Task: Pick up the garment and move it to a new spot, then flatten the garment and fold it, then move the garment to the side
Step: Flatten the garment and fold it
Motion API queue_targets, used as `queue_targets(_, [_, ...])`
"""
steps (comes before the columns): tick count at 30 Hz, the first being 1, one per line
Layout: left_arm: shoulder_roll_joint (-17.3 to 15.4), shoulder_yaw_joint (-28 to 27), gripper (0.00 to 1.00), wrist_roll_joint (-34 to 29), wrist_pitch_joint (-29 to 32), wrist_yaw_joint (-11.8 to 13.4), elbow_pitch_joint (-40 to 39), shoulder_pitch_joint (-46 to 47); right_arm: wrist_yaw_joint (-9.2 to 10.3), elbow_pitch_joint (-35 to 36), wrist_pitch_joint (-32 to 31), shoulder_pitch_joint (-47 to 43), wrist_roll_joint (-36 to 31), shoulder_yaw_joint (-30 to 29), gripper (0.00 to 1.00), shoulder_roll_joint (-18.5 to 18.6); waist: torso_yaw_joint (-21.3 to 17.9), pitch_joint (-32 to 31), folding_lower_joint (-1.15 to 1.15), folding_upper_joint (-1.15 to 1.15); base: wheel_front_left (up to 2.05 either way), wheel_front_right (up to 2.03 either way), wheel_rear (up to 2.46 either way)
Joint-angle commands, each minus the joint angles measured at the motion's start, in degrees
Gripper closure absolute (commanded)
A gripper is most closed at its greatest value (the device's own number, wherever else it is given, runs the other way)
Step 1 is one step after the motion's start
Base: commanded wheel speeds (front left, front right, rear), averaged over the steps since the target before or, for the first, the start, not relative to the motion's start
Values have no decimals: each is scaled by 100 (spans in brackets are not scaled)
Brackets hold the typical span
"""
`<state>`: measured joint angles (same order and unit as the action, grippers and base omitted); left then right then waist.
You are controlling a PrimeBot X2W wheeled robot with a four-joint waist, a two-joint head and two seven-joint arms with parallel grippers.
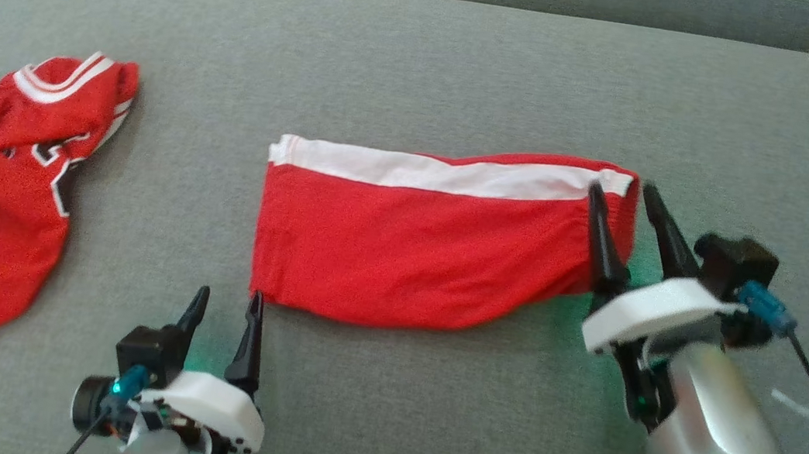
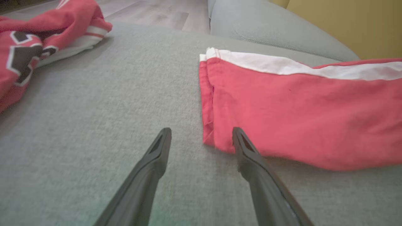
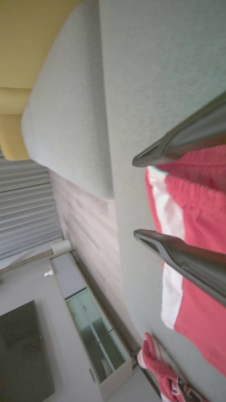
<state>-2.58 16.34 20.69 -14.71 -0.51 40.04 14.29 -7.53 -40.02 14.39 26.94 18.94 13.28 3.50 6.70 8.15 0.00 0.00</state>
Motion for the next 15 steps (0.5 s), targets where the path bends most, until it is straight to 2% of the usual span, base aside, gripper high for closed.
queue_targets(1, [-33, -131, 0, 62, -29, 19, -157, 51, 4, -57, 61, 59, -98, 3, 0, -62, 153, 55, 0, 0, 0, 0, 0])
queue_targets(6, [-32, -160, 0, 128, -29, 70, -133, 29, 4, -641, 61, -45, -435, -428, 0, -62, 306, 133, 0, 0, 0, 0, 0])
queue_targets(9, [-31, -244, 0, 104, -29, 60, -132, 14, 4, -827, 61, -131, -418, -562, 0, -62, 332, 154, 0, 0, 0, 0, 0])
queue_targets(15, [-31, -271, 0, 26, -29, -1, -112, -38, 4, -1285, 61, -255, 130, -259, 0, -62, 353, 128, 0, 0, 0, 0, 0])
